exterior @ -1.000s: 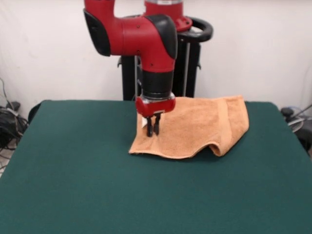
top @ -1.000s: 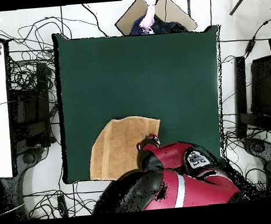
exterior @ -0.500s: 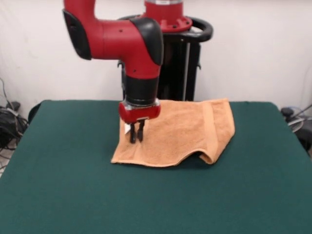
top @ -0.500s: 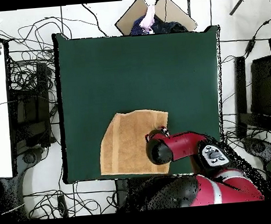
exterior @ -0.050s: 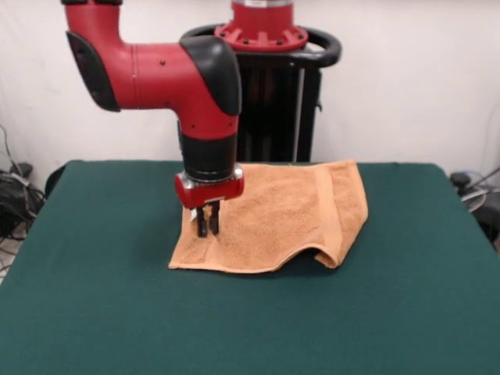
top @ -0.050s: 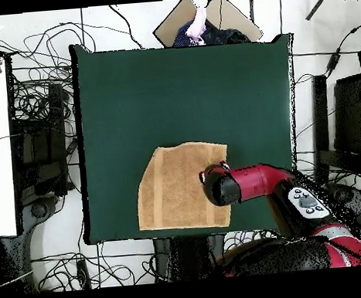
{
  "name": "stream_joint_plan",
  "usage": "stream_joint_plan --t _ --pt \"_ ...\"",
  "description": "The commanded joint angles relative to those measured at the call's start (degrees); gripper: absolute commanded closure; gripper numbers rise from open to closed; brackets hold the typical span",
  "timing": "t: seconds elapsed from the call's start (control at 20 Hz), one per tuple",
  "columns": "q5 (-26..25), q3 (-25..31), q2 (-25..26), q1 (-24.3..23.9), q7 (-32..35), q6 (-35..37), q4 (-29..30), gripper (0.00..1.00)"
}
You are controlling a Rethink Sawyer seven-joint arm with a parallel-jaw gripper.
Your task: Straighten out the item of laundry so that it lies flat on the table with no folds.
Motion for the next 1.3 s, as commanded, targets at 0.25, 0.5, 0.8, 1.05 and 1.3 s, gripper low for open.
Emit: stream_joint_plan --t 0.25,0.5,0.8,1.05,1.3 --pt "-5.6 12.9 4.0 -6.2 -19.3 10.3 -15.2 1.0" --pt "-4.9 14.3 3.5 -7.8 -21.8 15.2 -16.0 1.0" --pt "-3.9 14.0 0.5 -7.1 -21.4 19.0 -15.2 1.0" --pt "-3.7 12.8 -2.9 -6.5 -20.4 19.2 -13.9 1.0" --pt "-3.8 13.7 -3.5 -8.0 -23.2 19.5 -14.1 1.0"
